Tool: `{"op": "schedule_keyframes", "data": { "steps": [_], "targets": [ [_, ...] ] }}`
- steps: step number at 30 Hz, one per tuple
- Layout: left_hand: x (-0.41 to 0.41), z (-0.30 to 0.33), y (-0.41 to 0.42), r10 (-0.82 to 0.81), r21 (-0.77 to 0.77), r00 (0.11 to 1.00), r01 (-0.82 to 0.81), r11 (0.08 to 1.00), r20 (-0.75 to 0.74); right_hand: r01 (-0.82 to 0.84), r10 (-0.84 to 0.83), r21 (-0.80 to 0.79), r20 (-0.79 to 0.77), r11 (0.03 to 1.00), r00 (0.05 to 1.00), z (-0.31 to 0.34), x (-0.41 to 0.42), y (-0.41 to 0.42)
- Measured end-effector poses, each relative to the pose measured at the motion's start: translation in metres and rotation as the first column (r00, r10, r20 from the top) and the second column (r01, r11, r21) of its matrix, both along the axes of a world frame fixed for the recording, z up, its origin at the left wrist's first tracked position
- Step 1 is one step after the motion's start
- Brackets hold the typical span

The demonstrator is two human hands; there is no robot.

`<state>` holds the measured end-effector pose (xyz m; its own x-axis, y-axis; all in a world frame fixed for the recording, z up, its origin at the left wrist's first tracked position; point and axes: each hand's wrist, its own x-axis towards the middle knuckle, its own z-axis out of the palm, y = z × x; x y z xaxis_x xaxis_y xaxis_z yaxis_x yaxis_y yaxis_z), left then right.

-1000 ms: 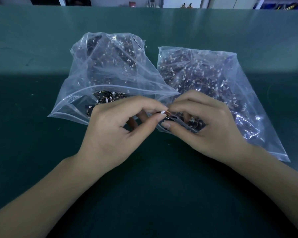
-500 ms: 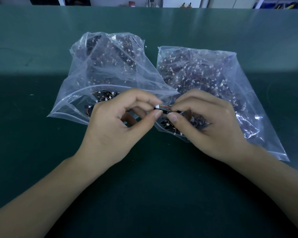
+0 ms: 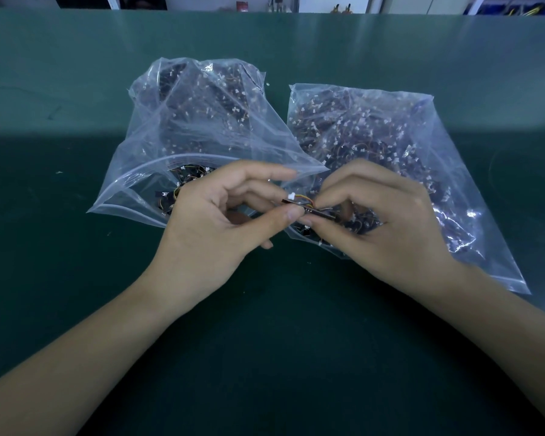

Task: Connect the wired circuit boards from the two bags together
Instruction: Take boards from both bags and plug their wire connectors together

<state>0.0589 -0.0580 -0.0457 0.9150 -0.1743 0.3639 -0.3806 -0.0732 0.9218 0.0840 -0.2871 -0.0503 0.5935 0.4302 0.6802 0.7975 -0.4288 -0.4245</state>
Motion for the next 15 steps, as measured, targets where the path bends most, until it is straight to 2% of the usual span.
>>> {"op": "schedule_keyframes", "data": {
  "steps": [5, 11, 15],
  "targets": [
    [-0.002, 0.0003, -0.0029, -0.022, -0.006, 1.0, 0.022, 1.0, 0.013, 0.001, -0.001, -0.023, -0.006, 1.0, 1.0, 0.0006, -0.0001, -0.0007],
    [-0.0003, -0.0022, -0.0017, 0.039, -0.002, 0.999, -0.039, 0.999, -0.001, 0.02, -0.02, 0.005, 0.002, 1.0, 1.0, 0.0015, -0.0006, 0.0005],
    [-0.0001, 0.0018, 0.0004, -0.016, -0.045, 1.0, 0.016, 0.999, -0.013, 0.034, -0.035, 0.043, 0.016, 0.998, 0.999, 0.0026, -0.001, 0.0014]
  ]
}}
